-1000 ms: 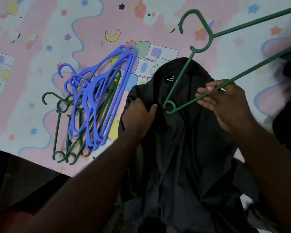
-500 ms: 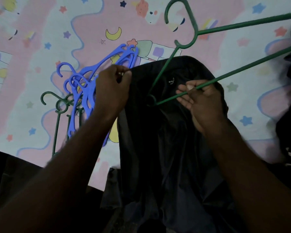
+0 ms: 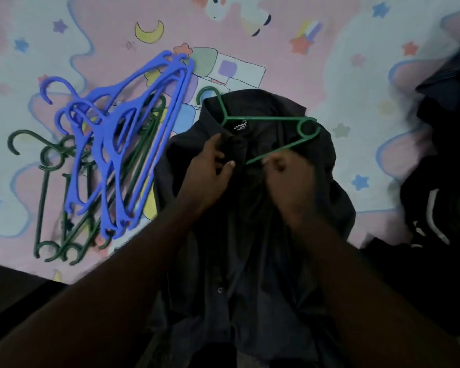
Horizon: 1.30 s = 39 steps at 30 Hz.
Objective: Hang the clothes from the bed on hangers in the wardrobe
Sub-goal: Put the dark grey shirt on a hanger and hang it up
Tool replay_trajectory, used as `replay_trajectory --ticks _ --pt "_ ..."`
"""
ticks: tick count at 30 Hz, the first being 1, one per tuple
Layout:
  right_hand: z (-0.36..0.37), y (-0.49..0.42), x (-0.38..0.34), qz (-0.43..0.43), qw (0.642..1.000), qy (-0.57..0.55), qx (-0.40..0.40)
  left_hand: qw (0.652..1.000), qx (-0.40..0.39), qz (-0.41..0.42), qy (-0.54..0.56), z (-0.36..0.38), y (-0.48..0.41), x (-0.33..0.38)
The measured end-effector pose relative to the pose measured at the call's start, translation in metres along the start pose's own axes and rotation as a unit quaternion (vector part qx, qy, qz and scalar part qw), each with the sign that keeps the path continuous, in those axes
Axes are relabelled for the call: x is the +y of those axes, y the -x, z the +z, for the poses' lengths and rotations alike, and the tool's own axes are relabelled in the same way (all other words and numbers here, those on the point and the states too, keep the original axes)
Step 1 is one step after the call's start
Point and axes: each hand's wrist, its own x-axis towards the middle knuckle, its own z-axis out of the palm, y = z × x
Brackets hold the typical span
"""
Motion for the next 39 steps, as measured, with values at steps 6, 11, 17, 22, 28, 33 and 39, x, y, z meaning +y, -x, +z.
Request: replay_trajectory --ticks 6,11,17,22,28,33,39 --pt "-0.068 -0.068 0.038 -0.024 0.993 0.11 0.042 0.977 -0.064 0.006 -0.201 0.015 0.005 -0.003" --pt "-0.072 -0.104 0.052 -0.058 0.985 0.148 -0.071 0.956 -0.07 0.004 -0.285 0.012 -0.001 -0.007" --pt "-0.092 -0.117 0.052 0.018 0.996 0.074 -0.041 0.961 -0.042 0.058 -0.268 -0.007 0.008 -0.02" --pt "-0.096 -0.104 0.024 -0.05 0.99 0.107 0.08 0.963 -0.003 0.058 -0.261 -0.019 0.014 -0.024" --pt "-0.049 -0.081 0.025 0.018 0.989 0.075 -0.13 0.972 0.029 0.037 -0.228 -0.018 0.019 -0.027" --pt "-0.026 -0.073 0.02 -0.012 0.988 0.133 -0.075 0.973 0.025 0.043 -0.226 -0.02 0.019 -0.027" --pt "-0.053 -0.092 0.027 0.002 0.999 0.037 -0.039 0.97 0.001 0.029 -0.24 -0.023 0.019 -0.026"
